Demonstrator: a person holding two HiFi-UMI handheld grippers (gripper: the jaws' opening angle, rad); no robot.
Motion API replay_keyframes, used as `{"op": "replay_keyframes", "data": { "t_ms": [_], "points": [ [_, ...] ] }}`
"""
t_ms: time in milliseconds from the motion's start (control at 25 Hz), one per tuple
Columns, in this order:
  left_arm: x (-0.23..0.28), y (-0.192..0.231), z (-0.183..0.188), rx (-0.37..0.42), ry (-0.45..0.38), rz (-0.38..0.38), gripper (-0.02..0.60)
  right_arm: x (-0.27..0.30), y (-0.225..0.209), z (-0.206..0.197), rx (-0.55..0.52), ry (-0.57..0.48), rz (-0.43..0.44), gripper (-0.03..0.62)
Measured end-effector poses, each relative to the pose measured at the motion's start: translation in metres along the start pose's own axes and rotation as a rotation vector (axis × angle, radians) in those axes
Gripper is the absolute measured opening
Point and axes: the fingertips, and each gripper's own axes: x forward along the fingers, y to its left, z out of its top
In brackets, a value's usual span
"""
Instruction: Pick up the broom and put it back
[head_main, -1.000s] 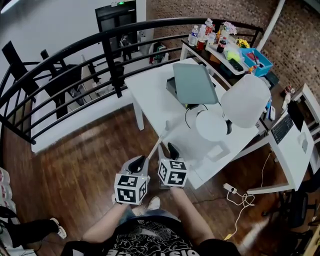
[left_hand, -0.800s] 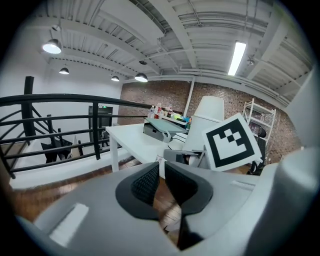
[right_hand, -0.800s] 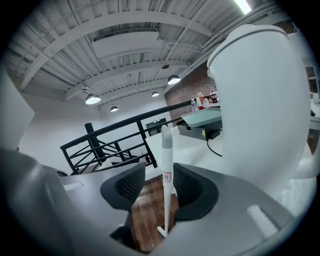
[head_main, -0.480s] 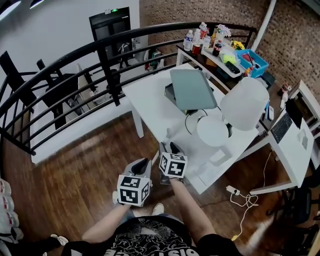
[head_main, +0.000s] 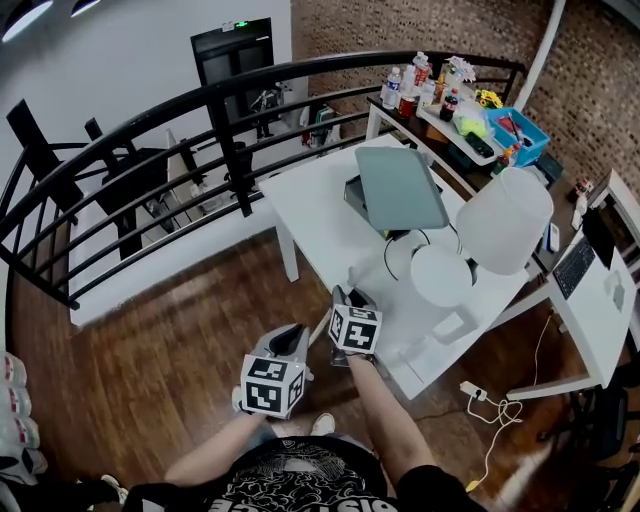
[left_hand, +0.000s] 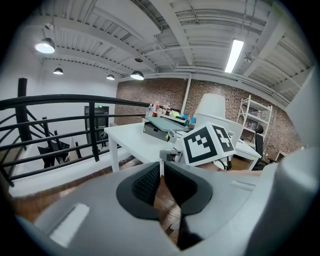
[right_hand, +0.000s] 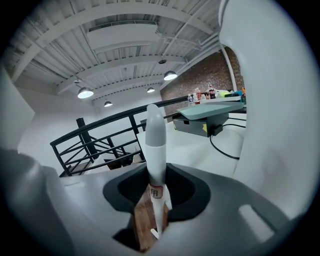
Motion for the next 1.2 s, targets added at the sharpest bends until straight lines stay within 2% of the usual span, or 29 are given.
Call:
{"op": "replay_keyframes", "data": {
  "t_ms": [120,320,680,960,1200],
  "points": [
    [-0.004,0.008,0.003,-0.011,-0.015,0.024,0.009,0.001,0.002,0.001,-0.005,-0.008,0.008,0.098],
    [-0.008,0.017,0.000,-0.044,-0.019,0.053,0.005,-0.006,0.011,-0.002,-0.014,-0.008,0.043,0.098],
    [-0.031,0.036,0.006,-0.078,-0.093,0.122,0.005,-0.039,0.083,-0.003,-0.138,-0.024,0.192,0.100],
    [-0.056,0.057,0.016,-0.132,-0.165,0.190,0.005,-0.071,0.131,0.023,-0.257,-0.072,0.279,0.101],
    [-0.074,0.069,0.024,-0.141,-0.224,0.238,0.005,-0.098,0.153,0.059,-0.292,-0.136,0.321,0.101]
  ]
}}
